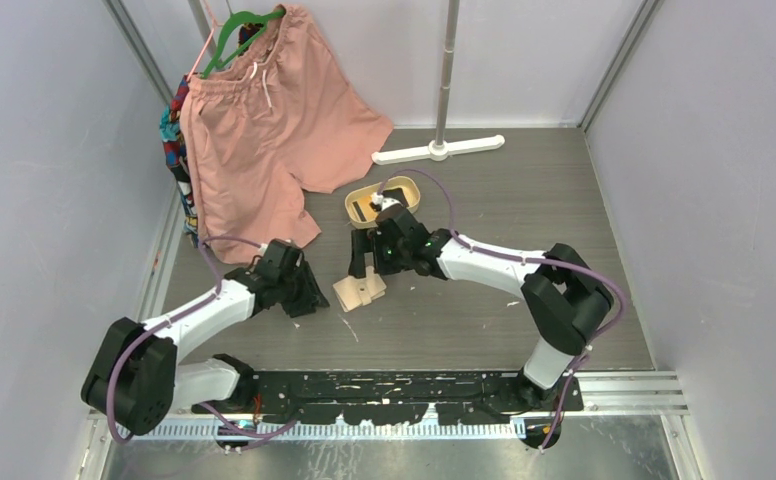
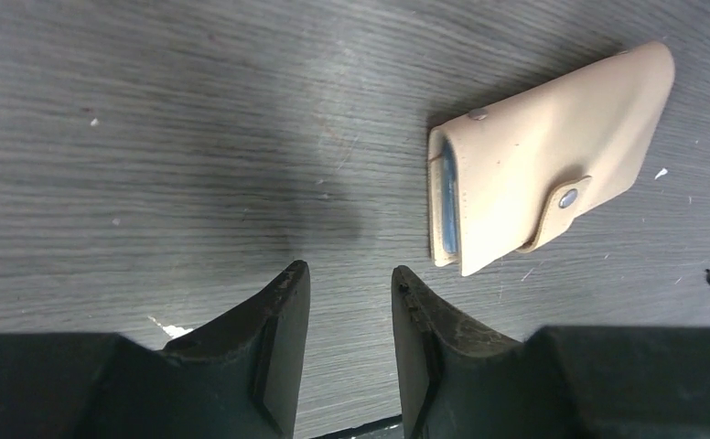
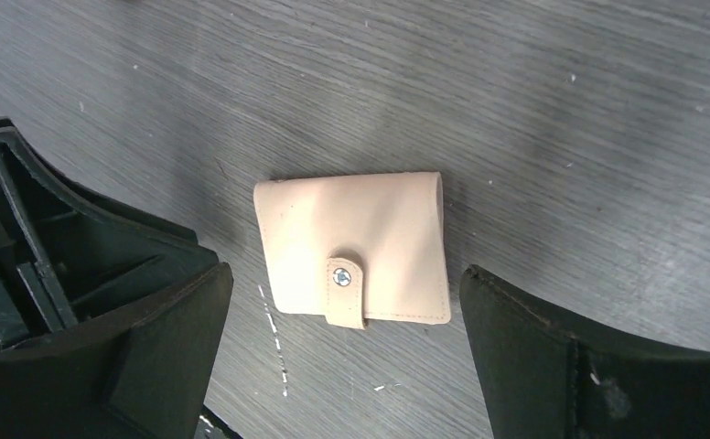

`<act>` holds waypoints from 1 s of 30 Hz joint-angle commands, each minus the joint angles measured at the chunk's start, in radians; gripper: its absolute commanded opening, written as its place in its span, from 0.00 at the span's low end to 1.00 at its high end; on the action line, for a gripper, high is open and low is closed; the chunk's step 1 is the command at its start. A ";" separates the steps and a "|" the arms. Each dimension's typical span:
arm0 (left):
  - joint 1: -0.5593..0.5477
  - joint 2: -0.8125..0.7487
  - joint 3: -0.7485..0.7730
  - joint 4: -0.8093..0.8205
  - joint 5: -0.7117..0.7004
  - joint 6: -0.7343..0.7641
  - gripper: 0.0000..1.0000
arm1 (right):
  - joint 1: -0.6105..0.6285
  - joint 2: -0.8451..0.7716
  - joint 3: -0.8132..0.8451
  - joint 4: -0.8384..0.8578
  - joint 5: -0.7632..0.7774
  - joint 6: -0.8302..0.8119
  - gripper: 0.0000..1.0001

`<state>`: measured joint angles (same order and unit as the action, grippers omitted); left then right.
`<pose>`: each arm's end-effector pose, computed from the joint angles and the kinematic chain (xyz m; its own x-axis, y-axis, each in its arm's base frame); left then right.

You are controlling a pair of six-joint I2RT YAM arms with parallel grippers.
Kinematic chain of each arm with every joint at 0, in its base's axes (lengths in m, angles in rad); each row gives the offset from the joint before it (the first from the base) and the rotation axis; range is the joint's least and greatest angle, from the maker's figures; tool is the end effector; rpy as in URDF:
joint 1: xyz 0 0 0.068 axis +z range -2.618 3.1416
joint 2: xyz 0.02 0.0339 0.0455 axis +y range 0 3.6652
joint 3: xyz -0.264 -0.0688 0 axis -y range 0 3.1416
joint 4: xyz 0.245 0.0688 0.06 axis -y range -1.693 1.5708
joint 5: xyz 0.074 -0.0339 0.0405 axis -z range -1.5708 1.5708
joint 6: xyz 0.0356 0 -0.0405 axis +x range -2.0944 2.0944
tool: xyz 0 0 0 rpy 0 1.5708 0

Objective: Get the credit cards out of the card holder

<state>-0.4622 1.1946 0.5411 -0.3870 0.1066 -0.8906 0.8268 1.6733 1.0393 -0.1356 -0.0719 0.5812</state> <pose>0.1857 -0.0967 0.1634 -0.8678 -0.4313 -0.2468 -0.2911 0.8437 -0.4510 0.2410 0.2656 0.2031 -0.8160 -0.0779 -0.5728 -0.3838 0.8139 0.4361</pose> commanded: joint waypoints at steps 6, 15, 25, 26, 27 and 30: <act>0.001 0.007 -0.053 0.110 0.043 -0.122 0.38 | 0.030 0.055 0.061 -0.146 0.198 -0.052 1.00; -0.019 0.023 -0.054 0.104 -0.002 -0.141 0.06 | 0.046 0.071 0.033 -0.092 0.228 0.058 0.74; -0.080 0.095 -0.044 0.111 -0.090 -0.121 0.00 | 0.036 0.085 0.048 -0.128 0.328 0.069 0.01; -0.085 0.114 -0.045 0.126 -0.088 -0.124 0.00 | 0.036 0.092 0.052 -0.129 0.334 0.068 0.01; -0.094 0.132 -0.048 0.144 -0.086 -0.131 0.00 | 0.036 0.096 0.052 -0.129 0.338 0.067 0.01; -0.116 0.173 -0.046 0.176 -0.091 -0.146 0.00 | 0.036 0.095 0.047 -0.126 0.345 0.066 0.01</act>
<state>-0.5499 1.2957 0.5098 -0.2230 0.0830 -1.0321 0.8665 1.7679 1.0557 -0.2665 0.2218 0.6498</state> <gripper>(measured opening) 0.007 0.031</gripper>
